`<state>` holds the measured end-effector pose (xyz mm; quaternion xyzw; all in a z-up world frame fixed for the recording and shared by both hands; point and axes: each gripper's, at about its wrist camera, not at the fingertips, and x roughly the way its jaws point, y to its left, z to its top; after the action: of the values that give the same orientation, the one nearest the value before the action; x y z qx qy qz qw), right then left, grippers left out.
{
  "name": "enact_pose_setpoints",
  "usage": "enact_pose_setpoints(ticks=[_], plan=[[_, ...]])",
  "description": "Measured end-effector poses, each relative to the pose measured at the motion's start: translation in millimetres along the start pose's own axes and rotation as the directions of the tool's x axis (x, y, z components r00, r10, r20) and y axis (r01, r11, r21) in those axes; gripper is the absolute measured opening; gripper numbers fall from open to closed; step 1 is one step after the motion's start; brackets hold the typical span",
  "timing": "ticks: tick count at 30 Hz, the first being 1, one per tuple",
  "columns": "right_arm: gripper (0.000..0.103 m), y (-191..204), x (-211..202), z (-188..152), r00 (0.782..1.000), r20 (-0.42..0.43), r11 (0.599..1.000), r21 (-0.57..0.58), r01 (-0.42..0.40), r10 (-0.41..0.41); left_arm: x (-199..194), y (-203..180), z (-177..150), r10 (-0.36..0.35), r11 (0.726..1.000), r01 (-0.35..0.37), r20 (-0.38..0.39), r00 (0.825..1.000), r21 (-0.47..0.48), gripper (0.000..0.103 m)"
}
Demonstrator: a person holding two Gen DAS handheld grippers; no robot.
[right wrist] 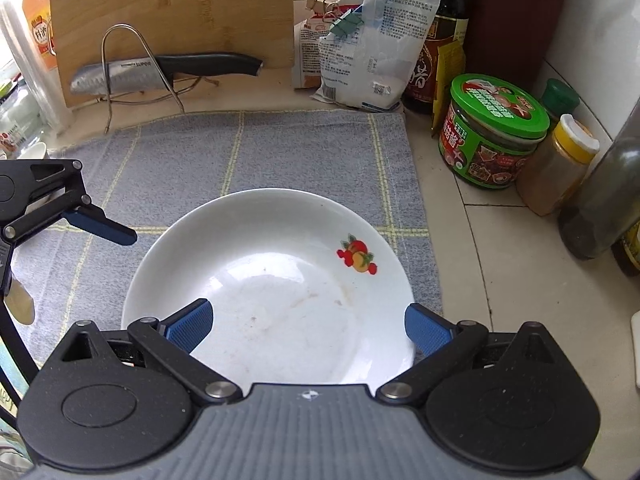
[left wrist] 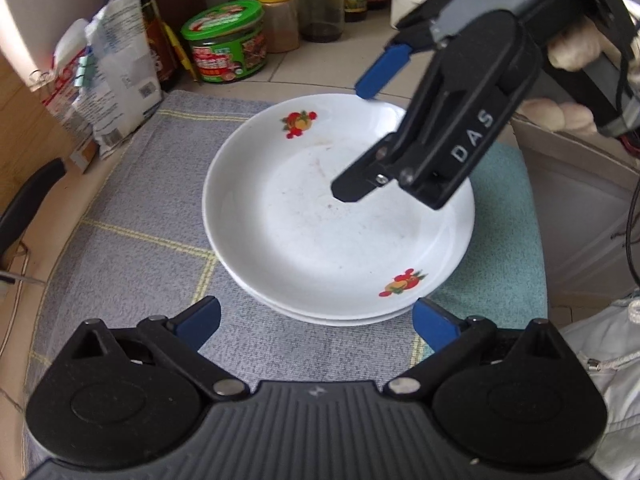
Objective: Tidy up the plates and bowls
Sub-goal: 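Open both tools and move them away from the plate stack toward the bowls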
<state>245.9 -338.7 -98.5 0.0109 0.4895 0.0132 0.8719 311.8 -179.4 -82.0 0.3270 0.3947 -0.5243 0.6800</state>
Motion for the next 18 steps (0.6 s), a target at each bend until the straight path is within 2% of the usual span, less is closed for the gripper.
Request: enact_pose_setpoints(ticks=[5, 10, 14, 18], plan=[[0.103, 8.0, -2.3, -3.7, 1.000, 0.018, 1.000, 0.008, 0.000, 0.000, -14.0, 5.7, -4.8, 0.038, 0.993, -0.033, 0.041, 0.998, -0.114, 0.102], [0.103, 19.2, -12.2, -7.2, 0.999, 0.049, 1.000, 0.005, 0.015, -0.016, -33.8, 8.0, -15.1, 0.154, 0.967, -0.135, 0.072, 0.986, -0.218, 0.102], [0.103, 32.1, -21.3, -13.8, 0.995, 0.087, 0.999, 0.011, 0.040, -0.041, -54.6, 10.8, -26.9, 0.258, 0.918, -0.214, 0.093, 0.962, -0.333, 0.102], [0.103, 49.6, -32.5, -24.9, 0.986, 0.144, 0.997, 0.006, 0.081, -0.081, -73.9, 13.2, -44.1, 0.308, 0.869, -0.226, 0.124, 0.943, -0.441, 0.102]])
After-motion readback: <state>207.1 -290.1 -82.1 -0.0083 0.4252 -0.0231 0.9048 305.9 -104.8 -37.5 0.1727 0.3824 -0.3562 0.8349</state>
